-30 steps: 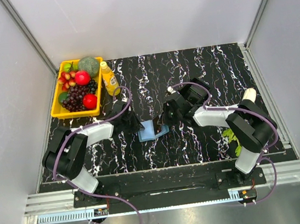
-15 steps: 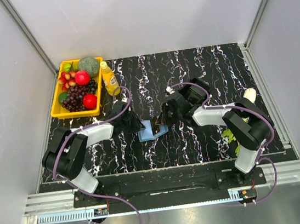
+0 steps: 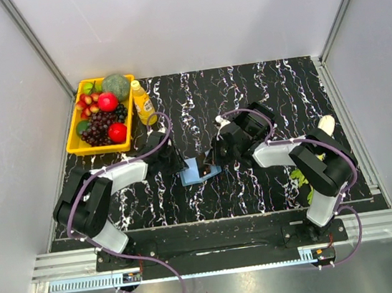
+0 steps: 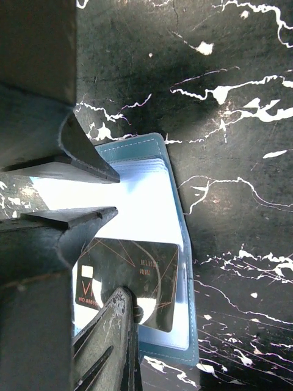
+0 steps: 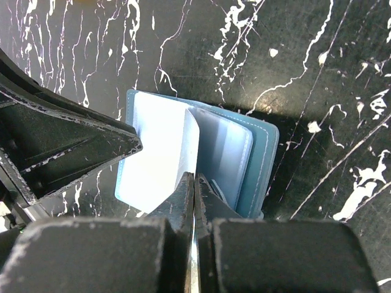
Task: Put the credit cards into the card holder
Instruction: Insert the credit card into the card holder.
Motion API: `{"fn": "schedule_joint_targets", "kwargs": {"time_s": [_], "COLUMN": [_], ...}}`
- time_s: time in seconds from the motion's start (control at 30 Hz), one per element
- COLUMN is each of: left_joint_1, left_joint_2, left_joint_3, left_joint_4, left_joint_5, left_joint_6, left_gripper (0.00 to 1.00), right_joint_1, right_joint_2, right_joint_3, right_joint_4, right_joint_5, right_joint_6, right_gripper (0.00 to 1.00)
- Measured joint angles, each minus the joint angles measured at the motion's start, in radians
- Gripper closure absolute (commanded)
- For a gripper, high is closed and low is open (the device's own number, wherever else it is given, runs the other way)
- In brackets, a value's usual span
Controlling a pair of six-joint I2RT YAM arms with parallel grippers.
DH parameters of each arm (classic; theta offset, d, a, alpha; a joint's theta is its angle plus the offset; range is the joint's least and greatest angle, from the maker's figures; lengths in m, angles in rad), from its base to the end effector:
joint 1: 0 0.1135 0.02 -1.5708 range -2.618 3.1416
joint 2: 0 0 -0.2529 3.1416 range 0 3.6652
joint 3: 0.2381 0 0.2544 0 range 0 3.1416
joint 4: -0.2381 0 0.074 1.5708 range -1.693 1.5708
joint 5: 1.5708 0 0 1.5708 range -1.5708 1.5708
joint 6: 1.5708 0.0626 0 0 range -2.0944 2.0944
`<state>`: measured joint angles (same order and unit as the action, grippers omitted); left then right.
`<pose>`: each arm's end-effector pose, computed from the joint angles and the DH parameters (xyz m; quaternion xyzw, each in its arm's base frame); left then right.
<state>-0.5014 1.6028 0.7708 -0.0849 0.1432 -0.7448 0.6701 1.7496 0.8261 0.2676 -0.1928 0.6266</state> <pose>0.2777 -0.1624 0.1160 -0.0919 0.9404 -0.2420 0.2206 0.2820 0.2387 0.1187 -0.0619 0.8919 0.3343 0.2983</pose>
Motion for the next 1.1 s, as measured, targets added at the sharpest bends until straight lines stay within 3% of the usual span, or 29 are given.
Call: {"fn": "schedule_joint_targets", "kwargs": {"time_s": [0.57, 1.1], "left_joint_1": [-0.001, -0.001], "left_joint_2": [0.011, 0.011], "left_joint_3": [0.005, 0.005], "left_joint_4": [0.002, 0.004], "left_joint_5": [-0.003, -0.002], "left_joint_6": [0.008, 0.012], "left_gripper": [0.73, 0.73], "right_joint_1": [-0.024, -0.030], "right_joint_2": [-0.047, 0.055], "right_joint_3": [0.017, 0.065], "right_joint_4": [-0.050, -0.030], "right_joint_5": [-0.021, -0.108], "right_joint_6": [-0.091, -0.069], "right_gripper": [1.00, 1.00]}}
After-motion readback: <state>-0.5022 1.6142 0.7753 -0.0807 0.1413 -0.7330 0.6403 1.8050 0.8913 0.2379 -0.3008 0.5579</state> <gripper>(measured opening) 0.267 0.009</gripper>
